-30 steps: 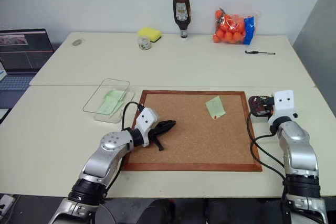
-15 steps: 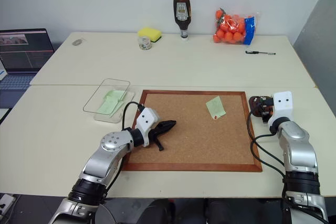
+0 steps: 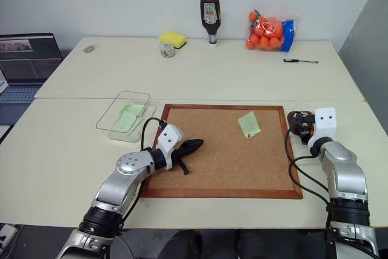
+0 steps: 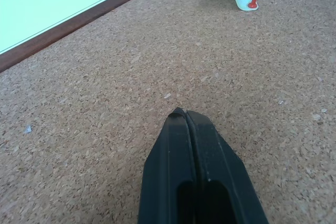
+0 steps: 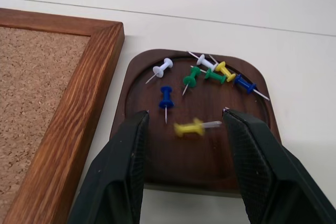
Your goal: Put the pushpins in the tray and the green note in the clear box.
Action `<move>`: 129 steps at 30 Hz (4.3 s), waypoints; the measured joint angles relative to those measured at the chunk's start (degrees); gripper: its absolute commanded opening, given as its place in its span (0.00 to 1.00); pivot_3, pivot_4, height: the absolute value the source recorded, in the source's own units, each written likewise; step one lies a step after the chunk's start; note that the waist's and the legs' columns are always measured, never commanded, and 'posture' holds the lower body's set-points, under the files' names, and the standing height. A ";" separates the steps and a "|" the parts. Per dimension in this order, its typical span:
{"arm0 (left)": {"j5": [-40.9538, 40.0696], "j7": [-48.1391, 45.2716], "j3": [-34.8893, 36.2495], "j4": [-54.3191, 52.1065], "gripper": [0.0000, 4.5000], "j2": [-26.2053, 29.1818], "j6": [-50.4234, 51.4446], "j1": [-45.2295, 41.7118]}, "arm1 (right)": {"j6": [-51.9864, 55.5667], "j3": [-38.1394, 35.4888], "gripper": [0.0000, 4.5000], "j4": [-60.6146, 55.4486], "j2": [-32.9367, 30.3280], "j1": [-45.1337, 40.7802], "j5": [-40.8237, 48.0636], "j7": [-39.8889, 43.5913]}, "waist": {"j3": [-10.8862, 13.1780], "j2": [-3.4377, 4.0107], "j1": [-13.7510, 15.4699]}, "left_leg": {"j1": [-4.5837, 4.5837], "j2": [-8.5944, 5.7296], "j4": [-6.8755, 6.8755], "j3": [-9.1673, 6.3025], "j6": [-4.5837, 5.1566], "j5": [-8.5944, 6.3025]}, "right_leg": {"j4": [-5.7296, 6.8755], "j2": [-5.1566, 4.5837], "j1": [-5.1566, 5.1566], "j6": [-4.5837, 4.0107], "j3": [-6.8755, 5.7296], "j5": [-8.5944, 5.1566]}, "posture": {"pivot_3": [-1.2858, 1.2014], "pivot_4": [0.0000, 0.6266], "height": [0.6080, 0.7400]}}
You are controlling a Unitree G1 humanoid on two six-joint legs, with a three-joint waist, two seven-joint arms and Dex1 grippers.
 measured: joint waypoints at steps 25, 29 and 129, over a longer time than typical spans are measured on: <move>0.03 -0.15 -0.05 0.12 0.00 0.24 -0.27 -0.09 | -1.95 13.20 0.53 -25.09 3.85 10.93 5.09 8.89 | 0.00 0.01 0.01 | 0.01 0.00 0.03 -0.07 0.00 0.00 | 0.00 0.00 0.00 0.24 -0.03 -0.13 | 0.52 0.24 1.00; 0.03 -0.28 -0.11 0.16 0.00 0.28 -0.25 -0.18 | -3.25 15.61 0.53 -22.98 3.89 10.24 3.07 8.84 | 0.00 0.00 0.01 | 0.01 0.00 0.02 -0.07 -0.01 0.00 | -0.01 0.00 0.00 0.18 -0.03 -0.10 | 0.52 0.24 1.00; -19.20 0.99 7.00 7.87 0.36 -15.82 13.60 -19.87 | -3.44 19.37 0.00 -26.61 3.37 -0.11 1.70 15.08 | 0.10 -0.18 -0.06 | -0.13 -0.01 0.09 -0.10 -0.45 0.26 | -0.03 0.01 -0.08 0.04 -0.06 -0.01 | 0.52 0.24 1.00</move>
